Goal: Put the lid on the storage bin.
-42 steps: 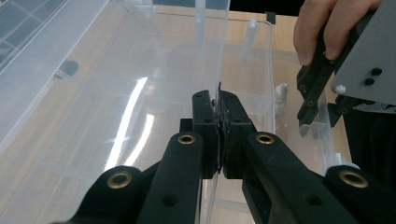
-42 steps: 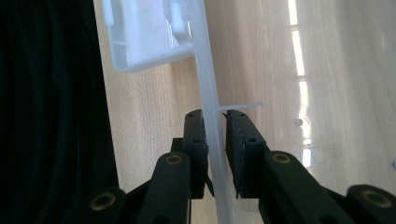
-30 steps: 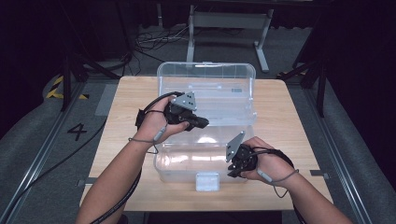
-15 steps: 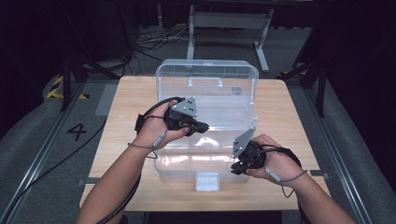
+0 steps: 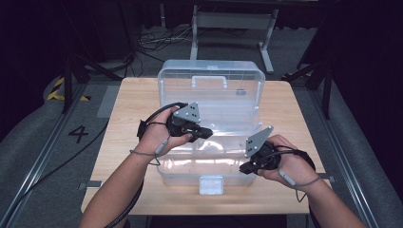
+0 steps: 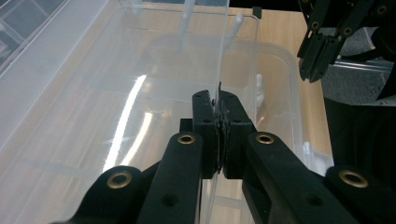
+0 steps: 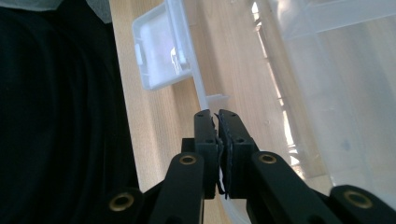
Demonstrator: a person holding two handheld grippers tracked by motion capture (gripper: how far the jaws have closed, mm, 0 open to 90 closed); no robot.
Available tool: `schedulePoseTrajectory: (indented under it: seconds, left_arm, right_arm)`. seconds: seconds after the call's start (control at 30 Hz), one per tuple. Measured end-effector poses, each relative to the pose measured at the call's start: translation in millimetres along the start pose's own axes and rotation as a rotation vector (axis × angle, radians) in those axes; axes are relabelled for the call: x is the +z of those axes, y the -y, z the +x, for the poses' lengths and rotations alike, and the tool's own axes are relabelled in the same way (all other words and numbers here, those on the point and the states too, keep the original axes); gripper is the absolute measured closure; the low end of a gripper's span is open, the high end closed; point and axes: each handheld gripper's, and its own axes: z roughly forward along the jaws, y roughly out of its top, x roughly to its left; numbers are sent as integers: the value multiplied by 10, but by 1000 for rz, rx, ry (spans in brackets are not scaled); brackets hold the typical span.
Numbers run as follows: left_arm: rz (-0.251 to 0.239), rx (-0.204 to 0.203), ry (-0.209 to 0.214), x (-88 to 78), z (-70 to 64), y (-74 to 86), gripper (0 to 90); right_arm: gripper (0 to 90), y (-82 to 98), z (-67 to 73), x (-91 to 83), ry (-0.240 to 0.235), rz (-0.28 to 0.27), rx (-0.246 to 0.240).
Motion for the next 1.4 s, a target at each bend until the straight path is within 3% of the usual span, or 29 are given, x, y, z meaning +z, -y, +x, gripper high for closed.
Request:
schedulePoseTrajectory:
  seconds: [0.83, 1.2, 1.4]
  left_arm:
    - [16, -5, 6, 32, -188, 66, 868]
    - [26, -7, 6, 44, -236, 80, 865]
    - [27, -7, 10, 48, -252, 92, 865]
  right_arm:
    - [900, 45, 6, -376, 43, -137, 33]
    - [900, 99, -43, -519, 103, -287, 93]
    - [900, 155, -108, -587, 144, -392, 190]
